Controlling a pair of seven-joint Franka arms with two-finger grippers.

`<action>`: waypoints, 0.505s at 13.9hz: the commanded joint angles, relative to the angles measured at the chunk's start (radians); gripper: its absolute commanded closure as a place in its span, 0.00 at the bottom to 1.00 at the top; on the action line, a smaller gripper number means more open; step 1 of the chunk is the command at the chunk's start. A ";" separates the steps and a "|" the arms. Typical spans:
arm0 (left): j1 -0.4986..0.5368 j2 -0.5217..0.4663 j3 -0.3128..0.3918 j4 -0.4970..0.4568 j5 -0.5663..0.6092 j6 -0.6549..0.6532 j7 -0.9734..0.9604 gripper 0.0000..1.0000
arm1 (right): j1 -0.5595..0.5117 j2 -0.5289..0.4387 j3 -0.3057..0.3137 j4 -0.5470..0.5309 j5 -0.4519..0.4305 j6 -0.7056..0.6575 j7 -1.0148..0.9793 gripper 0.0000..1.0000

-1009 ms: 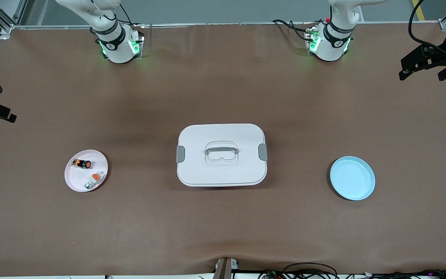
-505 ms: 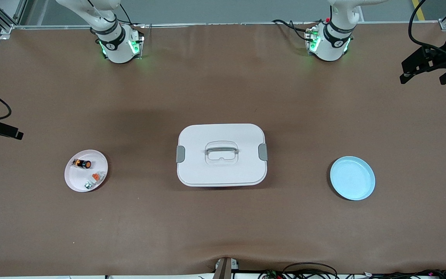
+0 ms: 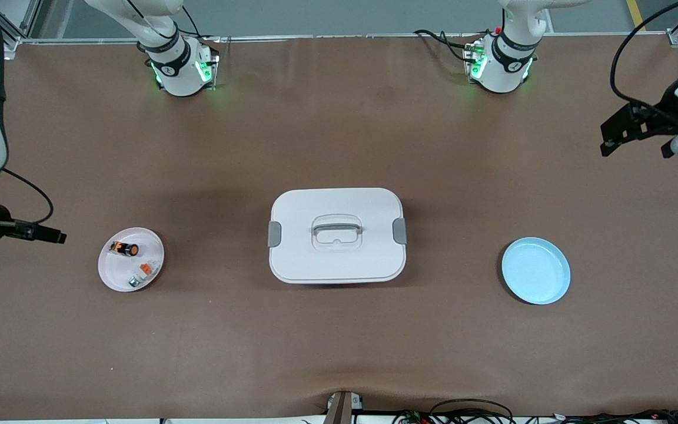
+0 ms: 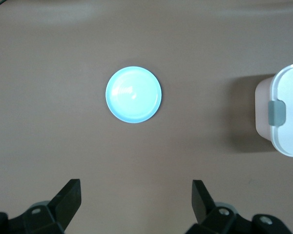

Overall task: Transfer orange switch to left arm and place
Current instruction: 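Move the right gripper over the white plate toward the black-orange switch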

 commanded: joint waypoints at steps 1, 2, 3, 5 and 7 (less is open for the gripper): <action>0.001 0.014 -0.003 0.023 0.042 0.007 0.013 0.00 | -0.016 -0.004 0.009 -0.087 0.041 0.113 0.014 0.00; 0.000 0.014 -0.006 0.023 0.067 0.007 0.013 0.00 | -0.015 0.013 0.009 -0.101 0.043 0.145 0.020 0.00; -0.009 0.014 -0.016 0.023 0.091 0.007 0.012 0.00 | -0.019 0.023 0.009 -0.115 0.050 0.169 0.023 0.00; -0.020 0.012 -0.025 0.023 0.125 0.007 0.002 0.00 | -0.031 0.032 0.009 -0.149 0.079 0.199 0.015 0.00; -0.018 0.011 -0.025 0.023 0.124 0.007 0.004 0.00 | -0.028 0.030 0.009 -0.182 0.081 0.222 0.012 0.00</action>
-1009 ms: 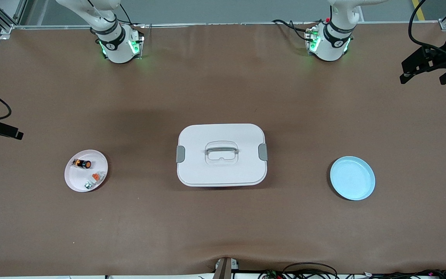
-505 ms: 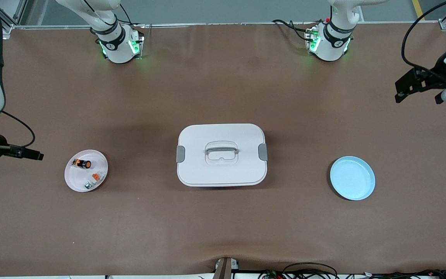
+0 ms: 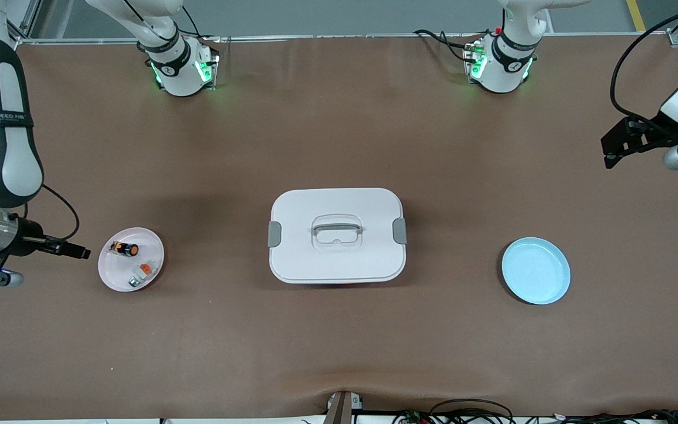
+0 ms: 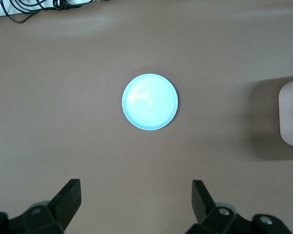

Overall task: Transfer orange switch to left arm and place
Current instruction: 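Move the right gripper over the white plate toward the black-orange switch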

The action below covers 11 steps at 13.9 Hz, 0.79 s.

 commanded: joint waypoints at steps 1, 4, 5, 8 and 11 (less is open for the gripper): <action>0.000 -0.003 -0.004 0.012 0.023 -0.004 0.003 0.00 | -0.011 -0.016 0.011 -0.061 0.013 0.044 0.003 0.00; 0.000 -0.016 -0.006 0.012 0.022 -0.004 0.008 0.00 | -0.005 -0.021 0.013 -0.119 0.015 0.107 0.003 0.00; 0.000 -0.018 -0.006 0.012 0.020 -0.004 0.003 0.00 | -0.004 -0.015 0.013 -0.124 0.015 0.139 0.001 0.00; 0.000 -0.017 -0.006 0.012 0.019 -0.006 0.002 0.00 | -0.001 0.018 0.014 -0.173 0.015 0.256 0.000 0.00; 0.008 -0.016 -0.003 0.012 0.017 -0.006 0.006 0.00 | -0.005 0.018 0.016 -0.215 0.015 0.304 -0.008 0.00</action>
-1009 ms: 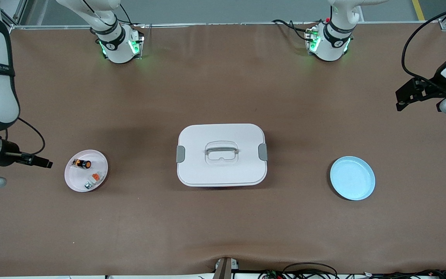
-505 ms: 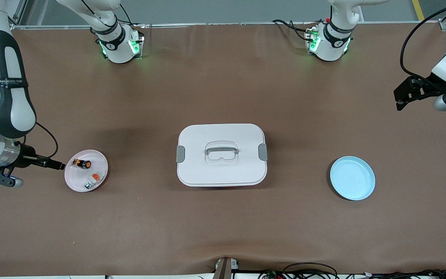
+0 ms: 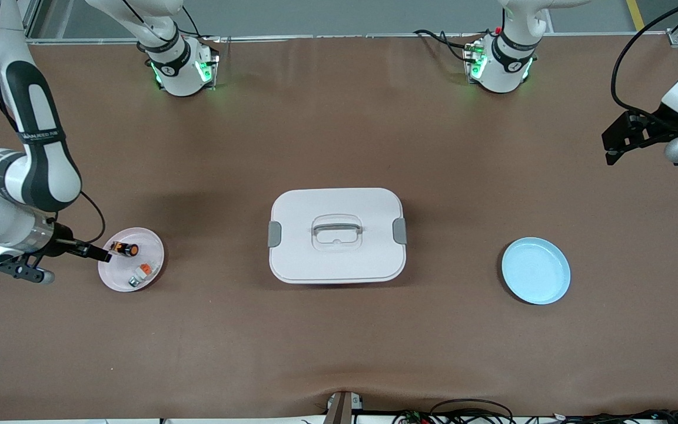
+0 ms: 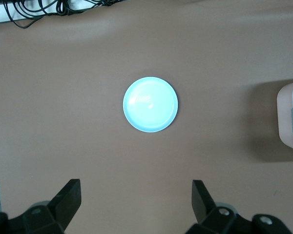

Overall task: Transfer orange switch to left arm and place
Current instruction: 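Move the right gripper over the white plate toward the black-orange switch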

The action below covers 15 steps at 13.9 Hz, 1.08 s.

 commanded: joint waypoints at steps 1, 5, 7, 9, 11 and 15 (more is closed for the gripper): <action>0.007 -0.005 -0.002 0.006 0.016 -0.006 0.005 0.00 | -0.008 -0.011 0.007 -0.028 0.010 0.021 -0.012 0.00; 0.009 -0.020 -0.002 0.006 0.013 -0.007 0.000 0.00 | -0.013 0.030 0.008 -0.036 0.033 0.097 -0.070 0.00; 0.009 -0.019 -0.002 0.006 0.013 -0.007 0.003 0.00 | -0.003 0.067 0.007 -0.036 0.076 0.131 -0.121 0.00; 0.007 -0.011 -0.002 0.006 0.011 -0.007 0.006 0.00 | 0.003 0.084 0.007 -0.036 0.078 0.144 -0.125 0.00; -0.004 -0.006 -0.002 0.006 0.011 -0.006 -0.001 0.00 | 0.003 0.086 0.007 -0.037 0.078 0.142 -0.136 0.00; -0.031 0.020 -0.005 0.006 0.013 0.001 -0.002 0.00 | 0.003 0.086 0.007 -0.054 0.078 0.133 -0.145 0.00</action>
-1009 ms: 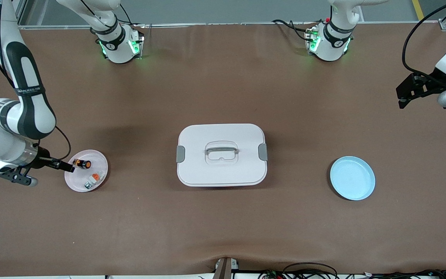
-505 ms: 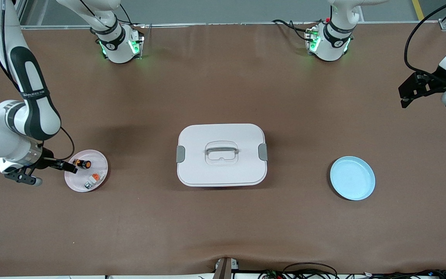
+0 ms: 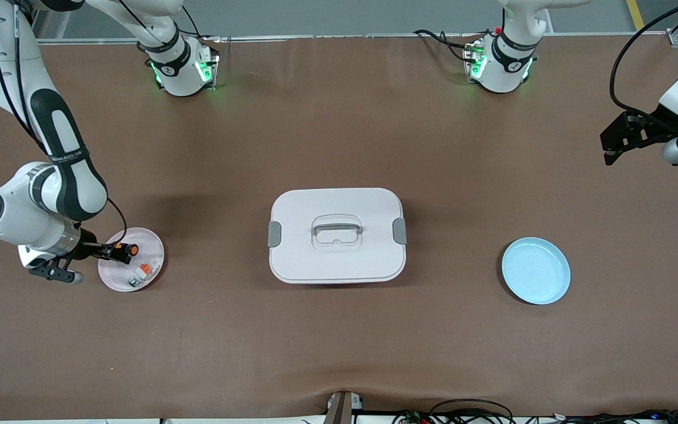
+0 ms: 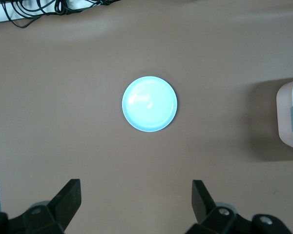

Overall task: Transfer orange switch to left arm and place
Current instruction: 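Lower the right gripper and close it on the black-orange switch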

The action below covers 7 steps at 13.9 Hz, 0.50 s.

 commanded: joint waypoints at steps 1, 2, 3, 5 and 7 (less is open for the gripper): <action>-0.021 0.012 -0.003 0.008 0.014 0.001 -0.001 0.00 | -0.004 -0.006 0.005 -0.020 0.020 -0.003 -0.030 0.00; -0.021 0.014 -0.003 0.008 0.016 0.003 0.000 0.00 | -0.008 -0.006 0.005 -0.027 0.020 0.003 -0.042 0.00; -0.021 0.015 -0.003 0.008 0.017 0.009 0.002 0.00 | -0.013 0.000 0.005 -0.027 0.020 0.003 -0.058 0.00; -0.020 0.015 -0.003 0.006 0.025 0.010 0.008 0.00 | -0.019 0.006 0.005 -0.027 0.020 0.003 -0.064 0.00; -0.012 0.009 -0.003 0.003 0.025 0.007 0.017 0.00 | -0.022 0.006 0.005 -0.039 0.020 0.004 -0.064 0.00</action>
